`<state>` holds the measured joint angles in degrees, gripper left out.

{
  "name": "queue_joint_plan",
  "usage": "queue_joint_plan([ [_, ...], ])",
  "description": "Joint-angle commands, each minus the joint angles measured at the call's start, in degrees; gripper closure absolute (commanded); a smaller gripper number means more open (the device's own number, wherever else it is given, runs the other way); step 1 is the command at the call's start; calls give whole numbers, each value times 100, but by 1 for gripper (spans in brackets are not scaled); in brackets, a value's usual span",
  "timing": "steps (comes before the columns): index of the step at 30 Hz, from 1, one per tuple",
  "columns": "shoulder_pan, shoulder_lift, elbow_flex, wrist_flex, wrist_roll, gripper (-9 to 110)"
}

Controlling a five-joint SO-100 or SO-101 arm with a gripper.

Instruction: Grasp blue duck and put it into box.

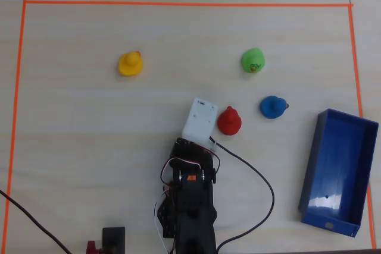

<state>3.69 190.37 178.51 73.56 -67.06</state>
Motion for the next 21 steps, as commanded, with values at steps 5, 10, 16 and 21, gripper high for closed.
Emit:
queue_joint_plan([
  [5,62,-70,-26,114,-53,100],
  [10,62,-70,-26,114,-53,100],
  [16,44,-70,-26,105,-53,100],
  [21,53,-70,-26,105,-35,101],
])
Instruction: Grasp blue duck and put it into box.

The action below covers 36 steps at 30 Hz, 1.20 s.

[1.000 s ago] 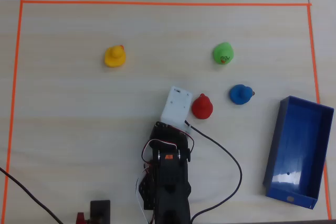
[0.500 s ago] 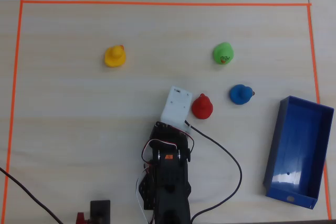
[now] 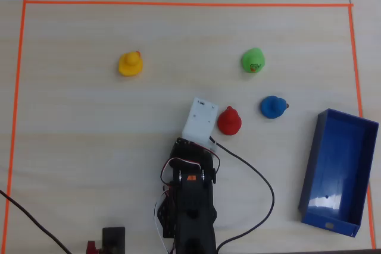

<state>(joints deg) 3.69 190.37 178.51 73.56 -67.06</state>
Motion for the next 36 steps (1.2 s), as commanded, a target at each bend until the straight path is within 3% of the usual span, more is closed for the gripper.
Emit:
queue_joint_plan([
  [1,62,-70,-26,105,-35,101],
  [7,686,-694,-712,-624,9,96],
  [12,2294,-2962,-3270,-1028,-255,79],
  [19,4377,-4966,-5520,-1951,-677,70],
  [26,5335,-5959,-5449,-3779,-1020,67],
  [36,5370,-6996,-4219,-6196,-1327,64],
])
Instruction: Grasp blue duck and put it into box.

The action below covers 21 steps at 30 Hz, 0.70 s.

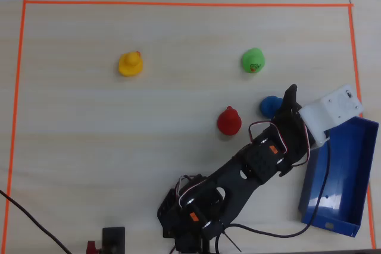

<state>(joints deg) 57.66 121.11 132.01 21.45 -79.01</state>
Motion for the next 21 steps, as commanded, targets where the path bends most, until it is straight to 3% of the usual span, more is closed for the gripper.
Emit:
queue_joint_plan([
  [1,-70,-123,624,-1248,-167,64],
  [5,-202,-448,1028,-1916,-202,63],
  [21,-510,-1600,1257,-2698,-105,60],
])
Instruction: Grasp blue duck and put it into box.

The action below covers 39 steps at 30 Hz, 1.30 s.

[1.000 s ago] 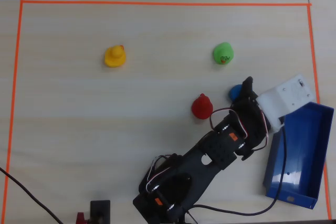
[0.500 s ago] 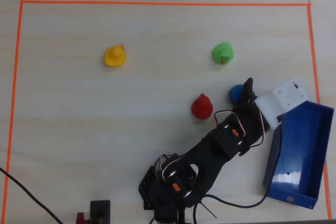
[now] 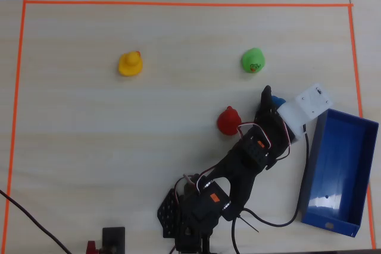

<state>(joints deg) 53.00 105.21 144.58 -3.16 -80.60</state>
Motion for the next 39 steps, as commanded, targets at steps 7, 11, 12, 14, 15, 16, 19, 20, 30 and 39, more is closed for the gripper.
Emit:
queue_joint_plan([
  [7,-44,-316,18,-703,246,65],
  [11,-44,-378,9,-703,281,83],
  [12,-53,-387,18,-703,316,92],
  [14,-70,-387,26,-624,360,101],
  [15,-70,-378,26,-510,325,101],
  [16,-70,-352,35,-439,308,101],
  [19,-70,-264,105,-404,325,101],
  [20,-88,-229,114,-387,352,101],
  [30,97,686,-1960,2443,1512,101],
  [39,1310,870,-5203,4228,2312,101],
])
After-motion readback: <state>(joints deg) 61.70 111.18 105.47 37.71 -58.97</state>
